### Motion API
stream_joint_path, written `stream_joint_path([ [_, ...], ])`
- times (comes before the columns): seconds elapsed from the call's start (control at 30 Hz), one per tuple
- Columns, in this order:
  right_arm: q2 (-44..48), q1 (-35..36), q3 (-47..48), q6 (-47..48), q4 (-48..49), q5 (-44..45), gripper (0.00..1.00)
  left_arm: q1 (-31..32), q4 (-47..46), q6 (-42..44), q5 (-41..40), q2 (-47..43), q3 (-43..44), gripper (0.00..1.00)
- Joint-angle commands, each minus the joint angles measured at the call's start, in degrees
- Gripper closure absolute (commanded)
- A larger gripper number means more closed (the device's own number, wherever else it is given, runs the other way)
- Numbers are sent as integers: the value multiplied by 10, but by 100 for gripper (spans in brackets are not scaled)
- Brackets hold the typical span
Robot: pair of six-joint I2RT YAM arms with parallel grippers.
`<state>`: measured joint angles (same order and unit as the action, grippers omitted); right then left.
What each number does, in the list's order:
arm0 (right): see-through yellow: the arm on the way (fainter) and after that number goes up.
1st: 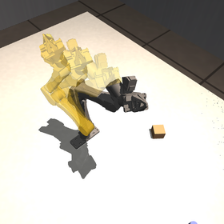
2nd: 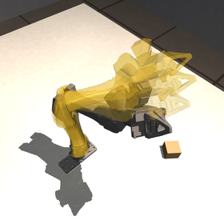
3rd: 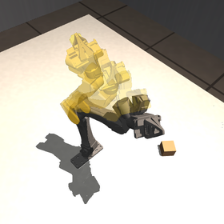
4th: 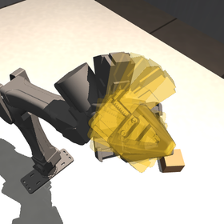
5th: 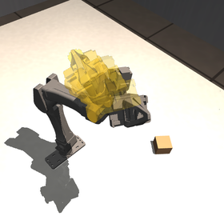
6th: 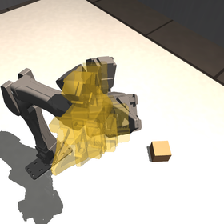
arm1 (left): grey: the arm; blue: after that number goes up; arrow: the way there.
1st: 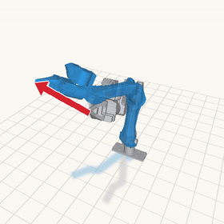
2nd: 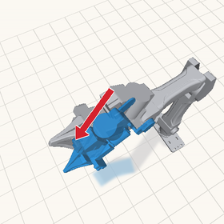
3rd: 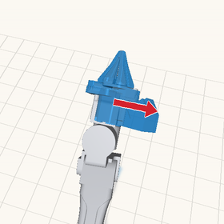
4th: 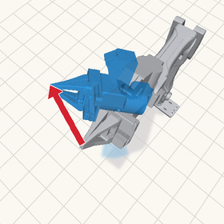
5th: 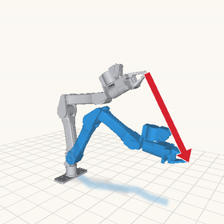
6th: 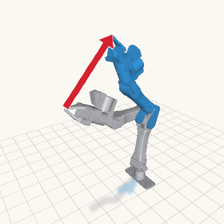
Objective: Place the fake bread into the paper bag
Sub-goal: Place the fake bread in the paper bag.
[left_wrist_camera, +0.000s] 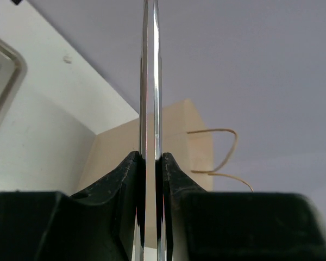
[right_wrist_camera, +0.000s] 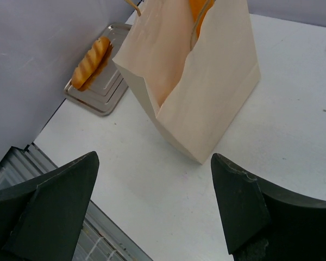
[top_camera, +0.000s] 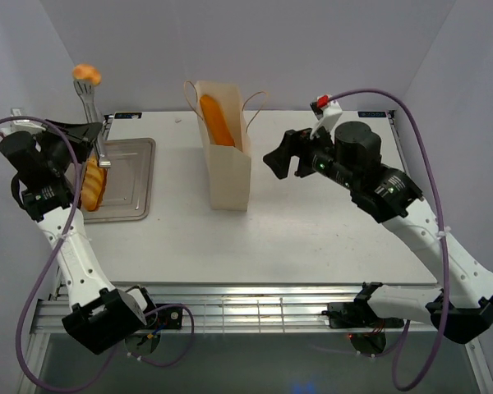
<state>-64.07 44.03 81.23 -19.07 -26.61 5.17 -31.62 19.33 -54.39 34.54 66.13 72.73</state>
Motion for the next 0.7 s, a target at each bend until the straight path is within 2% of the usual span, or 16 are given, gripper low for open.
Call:
stream_joint_path([
  [0.0,-55,-25,66,-17,-19,-115,11,18,-19,-23,75,-35,38,100],
  [0.17,-137,-33,127,-32,-19,-147,15,104,-46,-43,78,-49,58,100],
  [0.2,-148,-35,136,-34,-19,-143,16,148,-49,-44,69,-50,60,100],
  [0.27,-172,-38,155,-39,-18,-136,17,188,-55,-43,50,-44,69,100],
  [0.37,-210,-44,186,-47,-19,-133,20,287,-61,-40,16,-39,70,100],
  [0.43,-231,-48,200,-56,-20,-129,23,306,-62,-33,4,-39,68,100],
  [0.47,-238,-54,203,-63,-19,-126,24,340,-63,-34,-2,-39,66,100],
  [0.67,-289,-61,220,-76,-17,-108,29,396,-65,-23,-30,-46,43,100],
])
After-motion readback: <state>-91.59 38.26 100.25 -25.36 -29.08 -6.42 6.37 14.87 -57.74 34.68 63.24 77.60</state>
